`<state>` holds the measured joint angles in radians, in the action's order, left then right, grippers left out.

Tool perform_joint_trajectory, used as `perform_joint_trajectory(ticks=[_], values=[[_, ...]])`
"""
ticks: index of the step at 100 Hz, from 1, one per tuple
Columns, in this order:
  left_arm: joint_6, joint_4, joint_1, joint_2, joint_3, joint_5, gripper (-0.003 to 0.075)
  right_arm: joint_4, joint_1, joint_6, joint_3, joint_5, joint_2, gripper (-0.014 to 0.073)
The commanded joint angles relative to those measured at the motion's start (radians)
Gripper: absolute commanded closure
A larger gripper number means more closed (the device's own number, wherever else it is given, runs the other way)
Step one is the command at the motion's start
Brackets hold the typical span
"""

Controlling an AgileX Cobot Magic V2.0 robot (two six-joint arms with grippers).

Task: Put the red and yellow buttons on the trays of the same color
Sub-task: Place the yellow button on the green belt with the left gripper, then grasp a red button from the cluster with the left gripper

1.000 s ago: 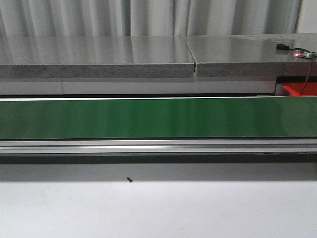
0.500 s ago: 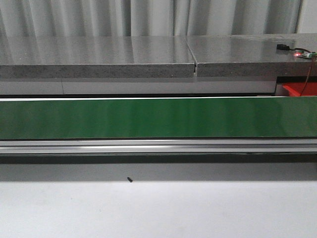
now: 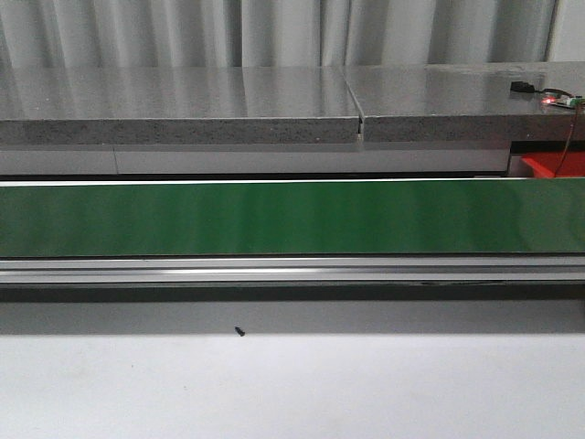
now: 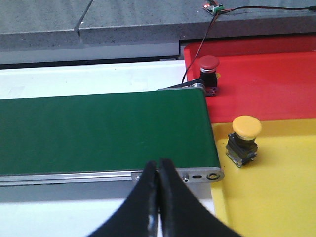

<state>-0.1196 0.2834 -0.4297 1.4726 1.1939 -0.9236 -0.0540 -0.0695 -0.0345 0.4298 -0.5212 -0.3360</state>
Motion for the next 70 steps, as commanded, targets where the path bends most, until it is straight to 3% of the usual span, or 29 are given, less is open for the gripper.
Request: perform_joint_trajectory(ticks=[1, 33, 70], values=[[-0.051, 0.018, -0.039, -0.038, 0.031, 0.003, 0.0174, 0.006, -0.002, 0.011, 0.026, 0.072, -0.007, 0.0662], [-0.108, 0.027, -0.206, -0.034, 0.031, 0.022, 0.0174, 0.006, -0.002, 0.011, 0.026, 0.072, -0.007, 0.0662], [-0.159, 0.027, -0.238, 0.100, 0.060, 0.018, 0.0174, 0.006, -0.002, 0.011, 0.026, 0.072, -0.007, 0.0662]])
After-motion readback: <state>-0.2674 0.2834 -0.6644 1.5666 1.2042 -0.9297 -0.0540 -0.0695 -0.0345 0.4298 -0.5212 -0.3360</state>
